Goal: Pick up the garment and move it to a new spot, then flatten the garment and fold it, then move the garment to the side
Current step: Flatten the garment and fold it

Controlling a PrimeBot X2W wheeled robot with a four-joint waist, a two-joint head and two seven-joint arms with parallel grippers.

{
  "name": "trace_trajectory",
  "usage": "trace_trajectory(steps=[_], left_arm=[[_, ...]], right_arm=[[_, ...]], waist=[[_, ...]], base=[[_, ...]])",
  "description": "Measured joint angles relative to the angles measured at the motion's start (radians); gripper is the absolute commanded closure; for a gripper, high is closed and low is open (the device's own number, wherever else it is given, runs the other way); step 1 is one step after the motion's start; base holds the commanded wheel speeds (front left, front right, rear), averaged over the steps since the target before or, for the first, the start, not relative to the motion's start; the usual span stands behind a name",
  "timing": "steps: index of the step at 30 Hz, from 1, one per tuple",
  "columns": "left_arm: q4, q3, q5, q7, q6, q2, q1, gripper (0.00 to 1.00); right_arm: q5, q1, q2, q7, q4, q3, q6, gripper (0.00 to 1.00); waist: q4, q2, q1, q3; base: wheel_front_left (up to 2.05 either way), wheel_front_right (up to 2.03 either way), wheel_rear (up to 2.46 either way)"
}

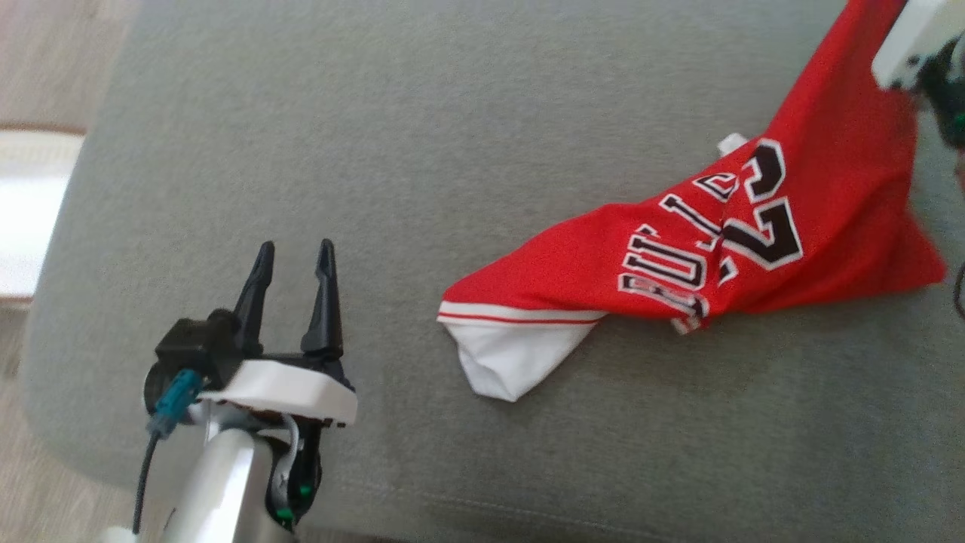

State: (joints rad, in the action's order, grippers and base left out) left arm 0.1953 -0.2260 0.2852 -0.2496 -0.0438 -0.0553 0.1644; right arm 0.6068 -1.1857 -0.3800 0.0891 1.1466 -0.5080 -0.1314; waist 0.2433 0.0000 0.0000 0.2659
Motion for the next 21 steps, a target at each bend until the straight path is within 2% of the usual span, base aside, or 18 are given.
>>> trace_trajectory(steps=[11, 12, 13, 14, 16, 21], left_arm=[[0.000, -0.043, 0.019, 0.000, 0.001, 0.011, 0.046, 0.00], [-0.001, -0.048, 0.019, 0.000, 0.000, 0.012, 0.052, 0.00], [-0.002, -0.051, 0.021, 0.000, 0.000, 0.014, 0.055, 0.00], [-0.002, -0.051, 0.028, 0.000, -0.001, 0.016, 0.055, 0.00], [-0.002, -0.050, 0.033, 0.000, -0.007, 0.016, 0.055, 0.00], [-0.001, -0.043, 0.031, 0.000, -0.010, 0.017, 0.055, 0.00]], right_arm=[[-0.089, -0.153, 0.009, -0.054, 0.139, 0.002, 0.000, 0.98], [-0.100, -0.155, 0.009, -0.061, 0.144, 0.002, 0.000, 0.85], [-0.108, -0.155, 0.010, -0.074, 0.148, 0.005, 0.000, 0.65], [-0.109, -0.155, 0.013, -0.091, 0.153, 0.012, 0.000, 0.04], [-0.119, -0.153, 0.021, -0.112, 0.160, 0.020, 0.000, 0.00], [-0.133, -0.139, 0.033, -0.169, 0.160, 0.022, 0.000, 0.00]], waist=[[0.138, 0.0000, 0.0001, 0.092], [0.147, 0.0000, 0.0002, 0.100], [0.154, 0.0000, 0.0002, 0.106], [0.159, 0.0000, 0.0002, 0.112], [0.157, 0.0000, 0.0002, 0.115], [0.115, 0.0000, 0.0000, 0.094]], base=[[0.00, 0.00, 0.00], [0.00, 0.00, 0.00], [0.00, 0.00, 0.00], [0.00, 0.00, 0.00], [0.00, 0.00, 0.00], [0.00, 0.00, 0.00]])
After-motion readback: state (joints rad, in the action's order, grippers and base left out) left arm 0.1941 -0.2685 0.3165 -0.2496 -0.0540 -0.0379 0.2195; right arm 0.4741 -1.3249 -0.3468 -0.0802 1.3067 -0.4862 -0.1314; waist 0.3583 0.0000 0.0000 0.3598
